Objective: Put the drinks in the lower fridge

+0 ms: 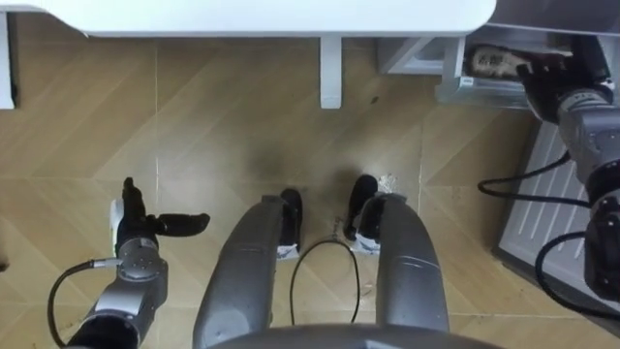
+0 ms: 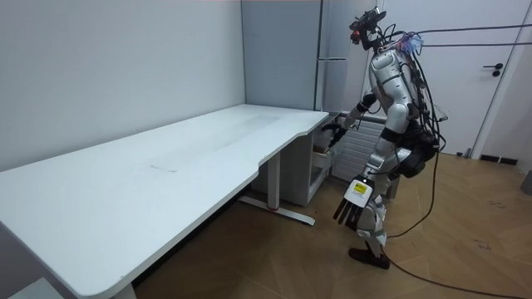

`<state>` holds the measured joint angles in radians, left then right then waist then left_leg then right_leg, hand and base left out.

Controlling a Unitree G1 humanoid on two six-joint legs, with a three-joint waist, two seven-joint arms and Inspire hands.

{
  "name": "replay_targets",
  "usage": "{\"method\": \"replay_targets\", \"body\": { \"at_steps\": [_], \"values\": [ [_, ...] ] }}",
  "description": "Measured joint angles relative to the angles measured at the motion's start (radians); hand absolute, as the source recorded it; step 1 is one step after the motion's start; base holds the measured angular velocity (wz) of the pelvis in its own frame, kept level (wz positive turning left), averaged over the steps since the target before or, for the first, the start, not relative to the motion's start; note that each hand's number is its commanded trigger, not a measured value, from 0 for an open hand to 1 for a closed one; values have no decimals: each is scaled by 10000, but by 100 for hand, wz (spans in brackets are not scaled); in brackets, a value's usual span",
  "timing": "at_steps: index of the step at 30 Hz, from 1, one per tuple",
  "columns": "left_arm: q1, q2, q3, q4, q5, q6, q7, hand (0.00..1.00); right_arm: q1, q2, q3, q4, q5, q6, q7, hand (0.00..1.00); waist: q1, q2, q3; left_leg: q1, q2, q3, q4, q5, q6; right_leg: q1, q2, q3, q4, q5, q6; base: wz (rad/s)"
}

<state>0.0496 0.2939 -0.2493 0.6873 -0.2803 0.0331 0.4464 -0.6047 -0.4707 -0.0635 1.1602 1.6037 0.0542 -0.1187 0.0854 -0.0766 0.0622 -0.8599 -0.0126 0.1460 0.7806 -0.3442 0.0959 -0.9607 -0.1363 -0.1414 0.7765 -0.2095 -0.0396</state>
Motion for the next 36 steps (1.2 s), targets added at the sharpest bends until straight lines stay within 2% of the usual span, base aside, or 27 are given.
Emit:
{"method": "replay_targets", "body": {
  "at_steps": [4,10,13,17,22,29,33,36],
  "values": [
    [46,17,2,11,-9,-16,-52,0,334,-184,0,294,-92,-12,77,0,-15,-5,-8,143,15,-58,-73,2,2,228,46,-85,-162,25,25,0],
    [76,52,44,-7,-2,-116,-54,0,1126,-183,2,383,-162,-14,98,0,57,-31,-26,450,99,-69,-256,2,8,624,224,-116,-511,144,96,-5],
    [123,83,154,-5,44,-119,-9,0,1683,-176,0,417,-162,-10,46,0,141,-31,-32,676,232,-81,-339,-10,7,951,373,-164,-830,237,96,-7],
    [176,84,220,50,-11,-200,18,0,2265,-176,-11,677,-98,-36,-53,0,151,-46,-52,1276,231,-31,-539,-20,-8,1479,385,-135,-896,256,100,-4],
    [160,82,342,451,-52,-276,-65,0,2566,-164,-9,674,-76,-121,-101,0,51,-1,-124,1677,248,76,-632,-21,-10,1809,392,-63,-998,266,88,-5],
    [285,46,501,868,-50,-261,-370,0,2990,-35,-6,909,-50,-214,-42,0,54,45,-162,2308,346,148,-755,-24,-40,2440,519,25,-1206,330,76,-4],
    [280,-26,498,867,-52,-254,-439,0,3105,-14,11,921,-23,-228,87,0,61,57,-182,2310,347,196,-741,-19,-43,2412,535,46,-1168,350,82,-1],
    [233,-81,498,849,-37,-247,-446,0,3093,-9,9,920,-23,-257,131,0,55,88,-226,2093,323,168,-676,-13,-50,2207,514,39,-1094,354,75,0]
  ]
}}
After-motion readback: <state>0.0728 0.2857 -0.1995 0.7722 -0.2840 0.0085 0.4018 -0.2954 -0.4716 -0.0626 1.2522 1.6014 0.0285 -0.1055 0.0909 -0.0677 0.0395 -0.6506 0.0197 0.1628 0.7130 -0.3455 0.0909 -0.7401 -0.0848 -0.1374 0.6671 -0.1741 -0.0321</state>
